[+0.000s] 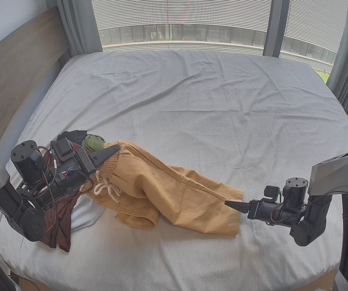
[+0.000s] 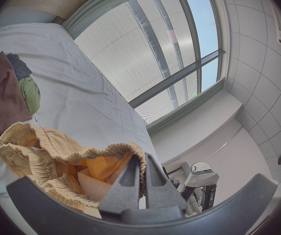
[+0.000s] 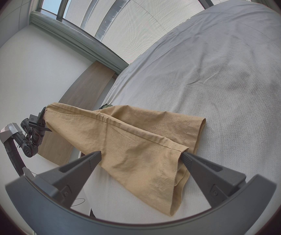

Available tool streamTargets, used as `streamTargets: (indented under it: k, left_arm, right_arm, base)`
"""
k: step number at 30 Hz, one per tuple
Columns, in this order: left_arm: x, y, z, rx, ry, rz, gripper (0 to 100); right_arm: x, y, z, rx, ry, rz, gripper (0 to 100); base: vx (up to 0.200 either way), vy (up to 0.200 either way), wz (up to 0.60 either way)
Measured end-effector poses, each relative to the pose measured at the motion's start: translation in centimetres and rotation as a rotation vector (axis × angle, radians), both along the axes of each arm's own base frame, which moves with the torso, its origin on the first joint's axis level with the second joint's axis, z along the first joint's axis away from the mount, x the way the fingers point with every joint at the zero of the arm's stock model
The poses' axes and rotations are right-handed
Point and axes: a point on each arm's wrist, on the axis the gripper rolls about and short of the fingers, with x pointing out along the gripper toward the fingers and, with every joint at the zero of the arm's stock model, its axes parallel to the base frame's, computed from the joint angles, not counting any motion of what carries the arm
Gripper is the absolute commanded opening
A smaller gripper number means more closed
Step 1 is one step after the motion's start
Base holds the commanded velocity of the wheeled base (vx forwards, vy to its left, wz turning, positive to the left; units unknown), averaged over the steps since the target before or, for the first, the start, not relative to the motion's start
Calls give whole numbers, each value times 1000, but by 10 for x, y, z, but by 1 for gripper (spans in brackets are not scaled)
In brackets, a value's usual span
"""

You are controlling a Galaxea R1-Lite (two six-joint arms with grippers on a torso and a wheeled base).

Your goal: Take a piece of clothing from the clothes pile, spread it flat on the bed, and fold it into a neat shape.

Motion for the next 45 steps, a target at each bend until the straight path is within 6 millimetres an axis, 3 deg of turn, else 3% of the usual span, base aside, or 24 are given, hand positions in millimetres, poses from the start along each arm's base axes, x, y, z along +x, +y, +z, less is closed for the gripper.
streamTargets:
  k: [36,37,45]
  left_arm:
    - [-1,0,0,-1,2,-1,0]
    - [-1,0,0,-1,1,-1,0]
    - [-3,-1,1,-3,3,-5,0]
  right_arm:
    - [16,21,-18,71,49,12,100]
    - [17,20,-18,70,49,9,0]
    - [18,16,-20,63,54,-21,0]
  base:
    - [0,0,0]
    - [0,0,0]
    - [0,0,0]
